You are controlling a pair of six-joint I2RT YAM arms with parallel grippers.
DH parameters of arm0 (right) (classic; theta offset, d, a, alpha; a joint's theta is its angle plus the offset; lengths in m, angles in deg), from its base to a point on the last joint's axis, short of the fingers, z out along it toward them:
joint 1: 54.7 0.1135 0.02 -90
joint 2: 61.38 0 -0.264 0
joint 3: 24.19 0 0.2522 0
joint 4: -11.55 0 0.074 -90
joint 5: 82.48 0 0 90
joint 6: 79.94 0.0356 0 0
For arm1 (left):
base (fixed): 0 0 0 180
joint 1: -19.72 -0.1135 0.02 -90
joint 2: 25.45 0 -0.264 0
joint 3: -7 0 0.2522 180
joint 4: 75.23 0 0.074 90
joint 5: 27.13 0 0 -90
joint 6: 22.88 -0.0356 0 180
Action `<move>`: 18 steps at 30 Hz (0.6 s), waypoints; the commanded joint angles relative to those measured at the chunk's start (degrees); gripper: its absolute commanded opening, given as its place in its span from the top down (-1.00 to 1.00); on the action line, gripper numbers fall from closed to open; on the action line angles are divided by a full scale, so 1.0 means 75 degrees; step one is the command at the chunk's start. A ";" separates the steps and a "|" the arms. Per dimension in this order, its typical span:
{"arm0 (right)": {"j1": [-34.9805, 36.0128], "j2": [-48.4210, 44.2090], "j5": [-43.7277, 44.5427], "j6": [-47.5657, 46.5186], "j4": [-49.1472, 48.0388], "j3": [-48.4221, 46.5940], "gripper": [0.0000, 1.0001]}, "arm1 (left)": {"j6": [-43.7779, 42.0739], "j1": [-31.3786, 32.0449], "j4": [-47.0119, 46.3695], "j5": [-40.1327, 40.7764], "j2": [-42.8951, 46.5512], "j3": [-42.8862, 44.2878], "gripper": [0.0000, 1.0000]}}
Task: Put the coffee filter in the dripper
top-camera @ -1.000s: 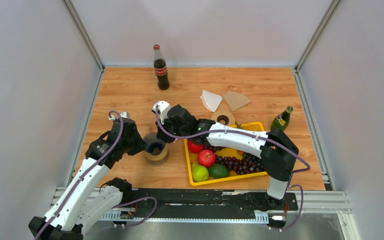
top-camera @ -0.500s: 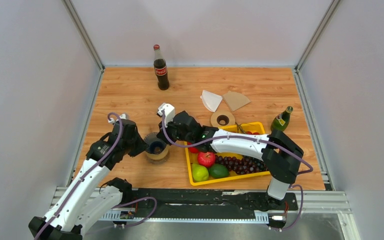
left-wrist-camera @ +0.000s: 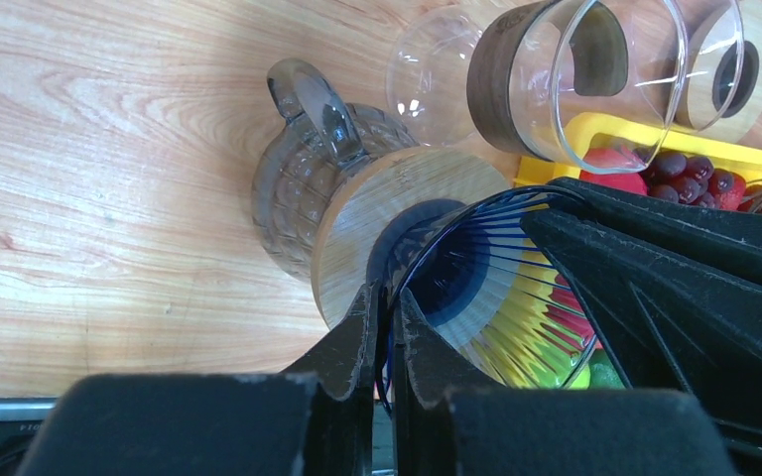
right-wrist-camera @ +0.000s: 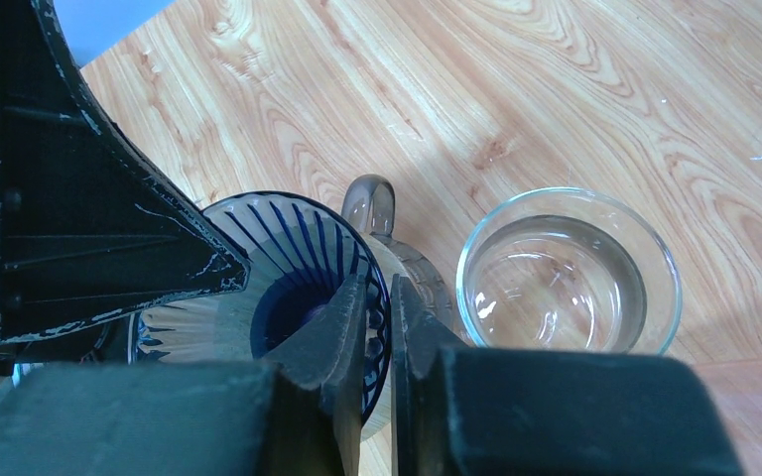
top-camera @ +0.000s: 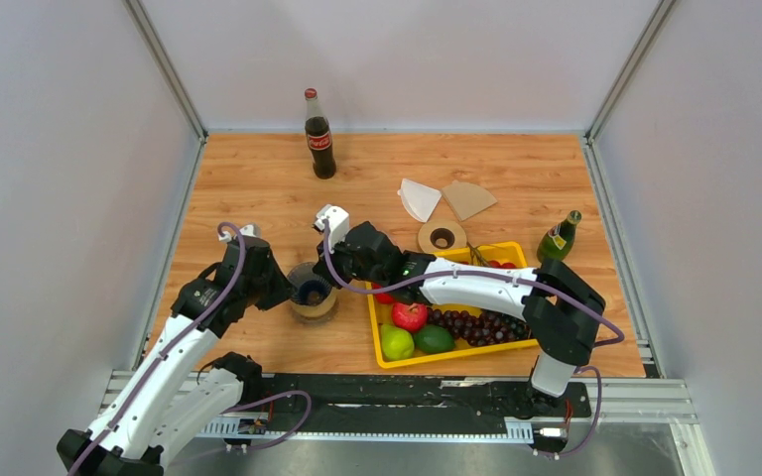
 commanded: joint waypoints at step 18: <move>0.0316 0.0139 -0.0514 0.0091 0.1279 -0.1000 0.32 | -0.0557 -0.0083 -0.0184 0.0109 -0.0154 0.0422 0.37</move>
